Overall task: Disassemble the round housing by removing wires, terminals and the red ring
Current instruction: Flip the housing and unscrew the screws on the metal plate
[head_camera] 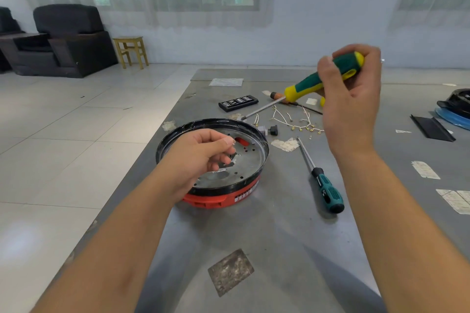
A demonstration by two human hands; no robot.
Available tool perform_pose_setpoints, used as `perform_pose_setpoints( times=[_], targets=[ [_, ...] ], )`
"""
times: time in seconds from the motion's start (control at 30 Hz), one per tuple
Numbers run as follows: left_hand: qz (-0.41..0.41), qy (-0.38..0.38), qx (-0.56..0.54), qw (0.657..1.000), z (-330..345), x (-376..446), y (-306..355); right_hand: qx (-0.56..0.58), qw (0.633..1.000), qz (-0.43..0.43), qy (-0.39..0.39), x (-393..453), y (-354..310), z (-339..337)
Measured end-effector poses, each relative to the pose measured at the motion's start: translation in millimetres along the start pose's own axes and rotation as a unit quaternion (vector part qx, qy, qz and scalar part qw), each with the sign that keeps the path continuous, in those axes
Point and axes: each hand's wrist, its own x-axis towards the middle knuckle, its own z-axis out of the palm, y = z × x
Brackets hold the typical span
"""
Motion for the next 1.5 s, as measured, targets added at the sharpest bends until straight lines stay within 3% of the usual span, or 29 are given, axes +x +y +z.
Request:
perform_pose_setpoints(
  times=[0.2,0.3,0.43,0.5,0.87,0.97,1.07,1.17,1.23,1.37,1.5],
  targets=[
    [-0.054,0.009,-0.016,0.998,10.6,-0.2,5.5,-0.106,0.978,-0.104,-0.146,-18.2,4.7,9.7],
    [-0.062,0.010,-0.038,0.997,14.0,1.7,10.7,-0.191,0.936,-0.160,-0.249,-28.6,18.1,14.2],
    [-0.055,0.013,-0.046,0.997,18.1,3.0,12.7,-0.258,0.876,-0.153,-0.377,-43.4,31.4,20.9],
    [-0.053,0.012,-0.041,0.998,19.4,3.0,12.4,-0.289,0.860,-0.143,-0.395,-48.9,36.2,22.9],
    [-0.057,0.028,0.012,0.998,15.3,3.8,7.4,-0.303,0.868,-0.121,-0.374,-54.0,40.3,26.0],
    [-0.006,0.046,0.078,0.996,18.1,-0.6,3.1,-0.302,0.868,-0.105,-0.380,-53.4,39.0,26.2],
    [0.118,0.081,0.313,0.939,25.6,-13.4,-10.8,-0.324,0.879,-0.066,-0.344,-41.7,41.9,18.1],
    [0.193,0.086,0.540,0.815,36.8,-31.4,-31.7,-0.411,0.863,0.002,-0.294,-15.0,58.2,-0.6],
    [0.227,0.108,0.606,0.754,42.4,-37.8,-43.8,-0.474,0.827,0.051,-0.297,1.9,76.5,-17.8],
    [0.277,0.119,0.635,0.712,42.5,-38.3,-58.1,-0.585,0.735,0.133,-0.316,22.7,120.9,-56.9],
    [0.317,0.120,0.655,0.676,41.3,-34.2,-65.6,-0.633,0.677,0.195,-0.321,35.8,154.9,-83.8]
  ],
)
